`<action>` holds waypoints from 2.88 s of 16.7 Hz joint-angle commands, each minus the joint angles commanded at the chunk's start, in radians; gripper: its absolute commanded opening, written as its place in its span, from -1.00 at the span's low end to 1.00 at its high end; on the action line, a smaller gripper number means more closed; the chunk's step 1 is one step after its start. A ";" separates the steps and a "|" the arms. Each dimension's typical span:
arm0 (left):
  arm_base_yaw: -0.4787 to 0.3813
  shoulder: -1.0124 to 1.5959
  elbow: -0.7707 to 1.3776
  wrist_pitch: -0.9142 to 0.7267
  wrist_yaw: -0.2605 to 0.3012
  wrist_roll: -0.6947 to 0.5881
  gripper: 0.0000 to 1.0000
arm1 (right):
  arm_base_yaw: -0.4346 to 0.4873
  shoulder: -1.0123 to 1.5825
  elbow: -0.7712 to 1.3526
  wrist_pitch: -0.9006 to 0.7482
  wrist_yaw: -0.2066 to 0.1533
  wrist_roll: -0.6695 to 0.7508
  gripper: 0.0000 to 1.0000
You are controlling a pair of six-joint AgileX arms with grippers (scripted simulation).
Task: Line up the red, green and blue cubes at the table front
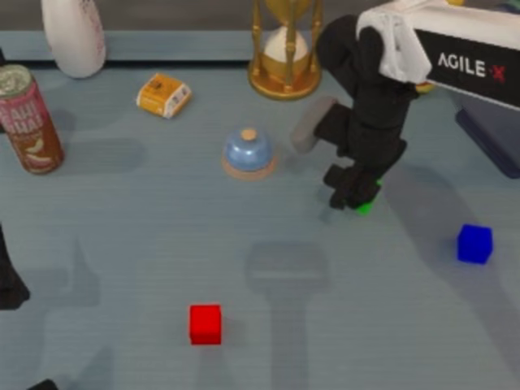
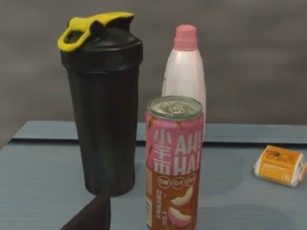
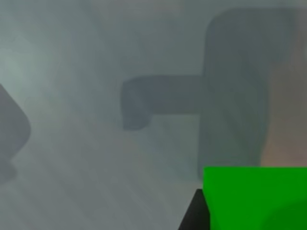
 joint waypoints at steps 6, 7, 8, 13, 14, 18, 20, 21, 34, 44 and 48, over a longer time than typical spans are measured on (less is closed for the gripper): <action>0.000 0.000 0.000 0.000 0.000 0.000 1.00 | 0.004 -0.041 0.120 -0.166 0.000 0.000 -1.00; 0.000 0.000 0.000 0.000 0.000 0.000 1.00 | 0.004 -0.041 0.120 -0.166 0.000 0.000 -1.00; 0.000 0.000 0.000 0.000 0.000 0.000 1.00 | 0.004 -0.041 0.120 -0.166 0.000 0.000 -1.00; 0.000 0.000 0.000 0.000 0.000 0.000 1.00 | 0.065 -0.086 0.057 -0.149 -0.002 -0.022 -1.00; 0.000 0.000 0.000 0.000 0.000 0.000 1.00 | 0.099 -0.112 0.024 -0.141 -0.003 -0.033 -1.00; 0.000 0.000 0.000 0.000 0.000 0.000 1.00 | 0.263 -0.235 -0.139 -0.106 -0.007 -0.088 -1.00; 0.000 0.000 0.000 0.000 0.000 0.000 1.00 | 0.347 -0.296 -0.220 -0.089 -0.009 -0.115 -1.00; 0.000 0.000 0.000 0.000 0.000 0.000 1.00 | 0.382 -0.321 -0.254 -0.081 -0.010 -0.127 -1.00; 0.000 0.000 0.000 0.000 0.000 0.000 1.00 | 0.428 -0.311 -0.428 0.109 -0.012 -0.140 -1.00; 0.000 0.000 0.000 0.000 0.000 0.000 1.00 | 0.432 -0.289 -0.485 0.186 -0.010 -0.141 -0.55; 0.000 0.000 0.000 0.000 0.000 0.000 1.00 | 0.432 -0.289 -0.485 0.186 -0.010 -0.141 0.06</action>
